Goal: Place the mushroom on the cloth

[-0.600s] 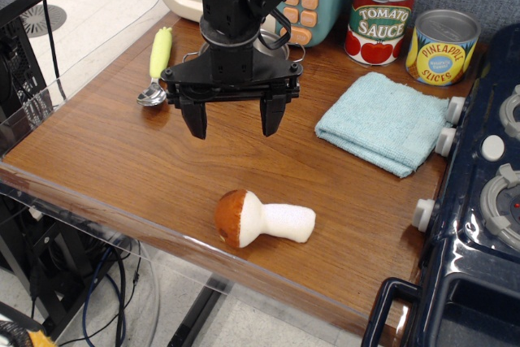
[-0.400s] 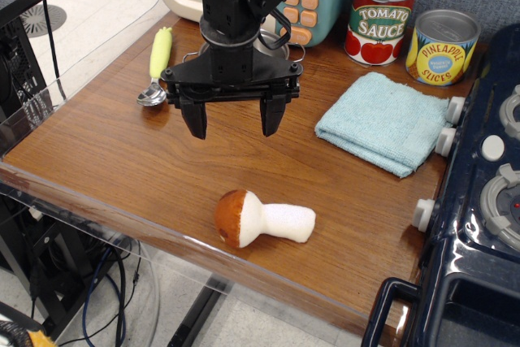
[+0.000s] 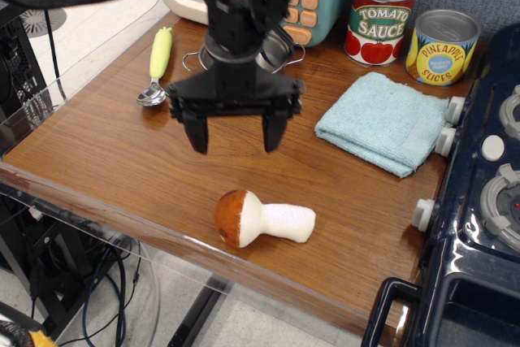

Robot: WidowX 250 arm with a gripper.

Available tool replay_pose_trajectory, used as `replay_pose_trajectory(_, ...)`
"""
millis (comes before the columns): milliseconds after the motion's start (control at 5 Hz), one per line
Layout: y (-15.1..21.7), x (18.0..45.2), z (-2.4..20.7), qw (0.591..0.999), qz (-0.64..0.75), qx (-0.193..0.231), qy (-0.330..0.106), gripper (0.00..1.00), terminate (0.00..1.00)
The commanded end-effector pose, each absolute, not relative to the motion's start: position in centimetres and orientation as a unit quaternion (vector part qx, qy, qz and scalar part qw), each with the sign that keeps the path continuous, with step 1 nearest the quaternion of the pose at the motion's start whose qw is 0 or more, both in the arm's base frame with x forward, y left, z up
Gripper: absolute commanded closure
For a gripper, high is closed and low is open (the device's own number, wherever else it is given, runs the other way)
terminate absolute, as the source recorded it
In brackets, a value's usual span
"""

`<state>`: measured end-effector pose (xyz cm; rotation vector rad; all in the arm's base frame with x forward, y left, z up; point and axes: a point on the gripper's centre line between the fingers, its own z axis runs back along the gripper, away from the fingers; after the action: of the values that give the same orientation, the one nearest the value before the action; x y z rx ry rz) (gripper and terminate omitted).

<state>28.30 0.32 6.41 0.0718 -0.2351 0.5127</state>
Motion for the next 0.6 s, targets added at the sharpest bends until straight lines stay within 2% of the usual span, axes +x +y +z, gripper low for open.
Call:
replay_pose_trajectory(0, -1.4, 26.9, 6.0, 0.966, 0.229, 0.016, -0.114, 0.0, 0.0)
replay_pose_trajectory(400, -2.1, 24.3, 3.9, 0.969, 0.23, 0.045, -0.076, 0.0, 0.0)
